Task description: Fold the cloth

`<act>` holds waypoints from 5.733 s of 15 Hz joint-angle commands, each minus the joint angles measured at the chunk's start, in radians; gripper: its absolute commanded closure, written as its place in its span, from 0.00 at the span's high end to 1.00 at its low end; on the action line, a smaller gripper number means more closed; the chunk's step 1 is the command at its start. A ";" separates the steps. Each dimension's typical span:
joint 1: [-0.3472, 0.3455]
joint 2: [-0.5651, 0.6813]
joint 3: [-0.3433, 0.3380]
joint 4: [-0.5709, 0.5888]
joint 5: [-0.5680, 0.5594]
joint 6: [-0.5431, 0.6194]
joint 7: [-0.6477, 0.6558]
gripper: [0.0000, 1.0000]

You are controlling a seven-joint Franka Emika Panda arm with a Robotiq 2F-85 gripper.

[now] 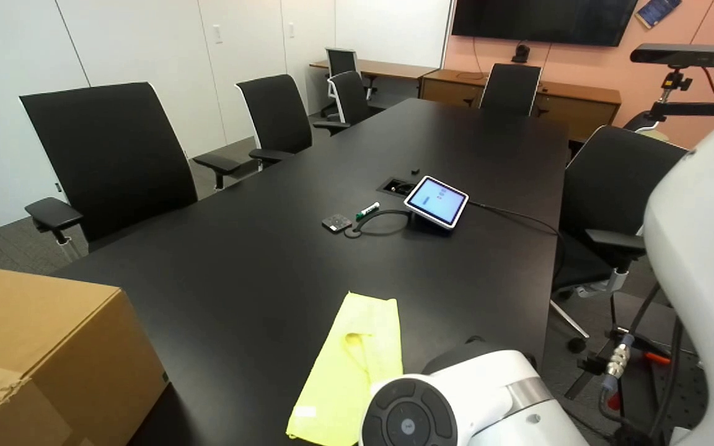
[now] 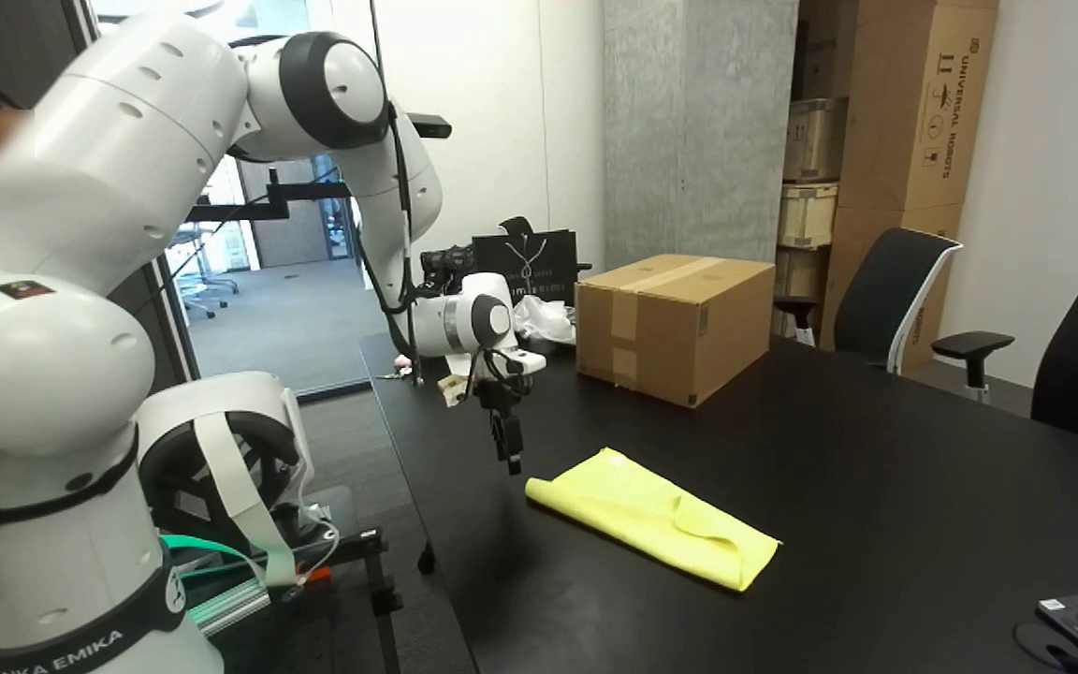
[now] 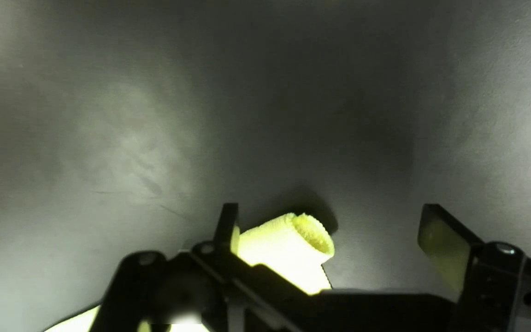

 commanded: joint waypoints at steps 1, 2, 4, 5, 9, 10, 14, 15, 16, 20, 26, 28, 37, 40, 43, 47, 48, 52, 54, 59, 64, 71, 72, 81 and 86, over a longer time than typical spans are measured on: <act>0.008 -0.016 -0.030 -0.020 -0.043 0.015 0.033 1.00; 0.004 -0.016 -0.031 -0.021 -0.044 0.014 0.031 1.00; -0.001 -0.013 -0.032 -0.023 -0.040 0.016 0.027 1.00; -0.005 -0.015 -0.028 -0.027 -0.037 0.014 0.022 1.00; -0.013 -0.010 -0.024 -0.033 -0.033 0.010 0.011 1.00; -0.008 -0.007 -0.031 -0.032 -0.040 0.010 0.018 1.00; -0.009 0.006 -0.046 -0.022 -0.050 0.008 0.017 1.00; -0.007 0.007 -0.052 -0.023 -0.056 0.012 0.020 1.00; -0.006 0.011 -0.056 -0.021 -0.063 0.013 0.021 1.00; -0.011 0.019 -0.053 -0.015 -0.076 0.011 0.014 1.00; -0.017 0.046 -0.040 -0.001 -0.076 0.020 -0.007 1.00; -0.017 0.061 -0.051 0.012 -0.082 0.036 -0.005 1.00; -0.038 0.084 -0.083 0.052 -0.089 0.082 -0.014 1.00; -0.053 0.081 -0.074 0.043 -0.082 0.081 -0.022 1.00; -0.065 0.087 -0.052 0.040 -0.070 0.069 -0.042 1.00; -0.064 0.099 -0.030 0.035 -0.062 0.064 -0.054 1.00; -0.062 0.102 -0.027 0.036 -0.062 0.063 -0.055 1.00; -0.057 0.099 -0.031 0.034 -0.069 0.060 -0.055 1.00; -0.056 0.097 -0.036 0.034 -0.071 0.058 -0.054 1.00; -0.052 0.097 -0.051 0.039 -0.078 0.056 -0.049 1.00; -0.053 0.093 -0.054 0.038 -0.078 0.051 -0.053 1.00; -0.047 0.085 -0.055 0.041 -0.082 0.038 -0.060 0.73; -0.043 0.085 -0.059 0.044 -0.086 0.033 -0.060 0.67; -0.026 0.070 -0.066 0.047 -0.112 -0.009 -0.061 0.74; -0.034 0.071 -0.060 0.050 -0.121 -0.024 -0.070 0.44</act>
